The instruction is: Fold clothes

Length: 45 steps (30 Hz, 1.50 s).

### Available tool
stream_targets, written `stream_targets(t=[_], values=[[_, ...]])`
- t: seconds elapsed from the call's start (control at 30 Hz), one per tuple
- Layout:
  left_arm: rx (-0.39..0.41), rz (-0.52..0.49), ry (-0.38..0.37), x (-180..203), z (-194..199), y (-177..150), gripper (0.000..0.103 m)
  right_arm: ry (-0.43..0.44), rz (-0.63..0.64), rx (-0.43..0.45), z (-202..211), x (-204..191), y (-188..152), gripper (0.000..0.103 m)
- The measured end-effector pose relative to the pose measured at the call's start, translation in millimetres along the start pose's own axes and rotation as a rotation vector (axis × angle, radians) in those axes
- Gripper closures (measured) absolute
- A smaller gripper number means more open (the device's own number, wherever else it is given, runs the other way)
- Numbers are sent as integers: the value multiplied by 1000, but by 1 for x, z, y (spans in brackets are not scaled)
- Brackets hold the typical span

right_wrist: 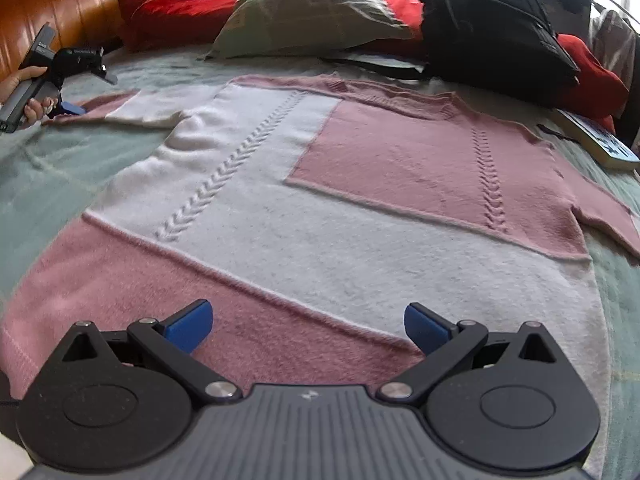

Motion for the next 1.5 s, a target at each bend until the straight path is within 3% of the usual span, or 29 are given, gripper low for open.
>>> stream_targets(t=[0.03, 0.17, 0.27, 0.37, 0.47, 0.6, 0.77, 0.9, 0.93, 1.0, 1.1, 1.17, 1.23, 1.5], values=[[30, 33, -12, -9, 6, 3, 1, -5, 10, -2, 0, -2, 0, 0], [106, 58, 143, -26, 26, 17, 1, -13, 0, -9, -1, -1, 0, 0], [93, 44, 114, -18, 30, 13, 1, -4, -12, -10, -2, -2, 1, 0], [54, -32, 32, 3, 23, 7, 1, -9, 10, -12, -3, -8, 2, 0], [43, -82, 38, 15, 2, 6, 1, -13, 26, -15, -4, -13, 3, 0], [167, -48, 183, -1, -12, 14, 1, -19, 31, -21, -4, -15, 4, 0], [142, -53, 118, 12, 9, 11, 1, -18, 20, -23, -7, -13, 6, 0], [47, -73, -47, 20, 24, -5, 1, 8, 18, -20, -10, -19, 8, 0], [15, -62, -50, 17, 23, -9, 1, 14, 27, -18, -10, -22, 9, 0], [-15, -53, 15, 7, 20, -13, 1, 22, 48, -13, -8, -27, 10, 0], [53, -9, 129, -16, 28, -9, 1, 26, 74, 6, 1, -30, 9, 0], [88, 75, 132, -27, 38, -5, 1, 18, 75, 10, 6, -27, 7, 0], [106, 83, 158, -21, 45, -5, 1, 9, 58, 15, 10, -21, 6, 0], [140, -243, 162, 101, 60, -59, 1, -16, 1, 21, 27, 0, -5, 0]])
Point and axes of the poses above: each gripper's, at about its wrist camera, not at the fingertips, and z roughly against the way its jaws point, x to its right, y to its top, the point moved 2 cm from there along -z, roughly the way its jaws point, and after that the axes turned 1 degree about x, right-handed, at the moved point
